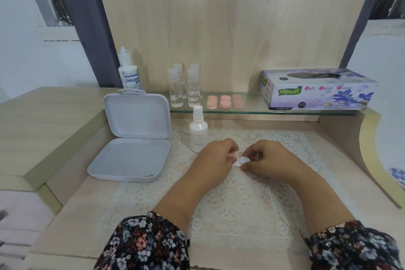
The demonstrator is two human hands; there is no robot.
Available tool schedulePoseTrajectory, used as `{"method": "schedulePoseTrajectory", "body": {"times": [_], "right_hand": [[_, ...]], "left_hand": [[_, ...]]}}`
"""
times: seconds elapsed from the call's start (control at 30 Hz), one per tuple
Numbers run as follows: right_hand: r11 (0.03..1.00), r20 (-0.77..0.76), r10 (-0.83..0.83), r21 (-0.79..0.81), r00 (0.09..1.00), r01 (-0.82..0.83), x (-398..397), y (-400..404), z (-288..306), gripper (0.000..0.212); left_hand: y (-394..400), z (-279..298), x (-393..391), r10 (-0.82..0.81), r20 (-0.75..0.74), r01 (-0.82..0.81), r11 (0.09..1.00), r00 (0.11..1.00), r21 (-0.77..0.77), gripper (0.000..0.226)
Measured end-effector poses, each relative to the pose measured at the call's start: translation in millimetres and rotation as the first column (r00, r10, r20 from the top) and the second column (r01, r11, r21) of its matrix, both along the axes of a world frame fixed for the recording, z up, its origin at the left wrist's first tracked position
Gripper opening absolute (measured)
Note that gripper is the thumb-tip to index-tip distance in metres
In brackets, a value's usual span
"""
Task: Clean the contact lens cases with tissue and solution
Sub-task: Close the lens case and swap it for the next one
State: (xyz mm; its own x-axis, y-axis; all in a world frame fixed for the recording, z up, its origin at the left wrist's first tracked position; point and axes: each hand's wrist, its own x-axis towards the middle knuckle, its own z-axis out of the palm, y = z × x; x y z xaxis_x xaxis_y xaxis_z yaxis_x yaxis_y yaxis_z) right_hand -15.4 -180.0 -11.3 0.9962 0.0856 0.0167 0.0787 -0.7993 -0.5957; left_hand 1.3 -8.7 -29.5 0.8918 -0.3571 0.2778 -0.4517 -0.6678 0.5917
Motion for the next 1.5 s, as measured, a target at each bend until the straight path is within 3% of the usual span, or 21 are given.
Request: {"method": "schedulePoseTrajectory", "body": {"times": [0.53,0.93,1.5], "right_hand": [[1.000,-0.002,0.000,-0.006,1.000,0.000,1.3,0.6,-0.4,0.019],[1.000,-0.009,0.006,0.011,1.000,-0.006,2.3,0.2,-1.8,0.019],[0.999,-0.012,0.013,0.041,1.000,-0.012,0.4,-0.2,-0.7,0.014]], "left_hand": [[0.3,-1.9,0.8,0.019,-0.002,-0.019,0.999,1.000,0.028,0.017],[1.7,-5.4,4.0,-0.051,-0.049,0.054,0.997,0.997,0.061,0.017],[-0.2,-5.6,5.9,-0.053,-0.081,0.053,0.999,0.995,0.002,0.014]]}}
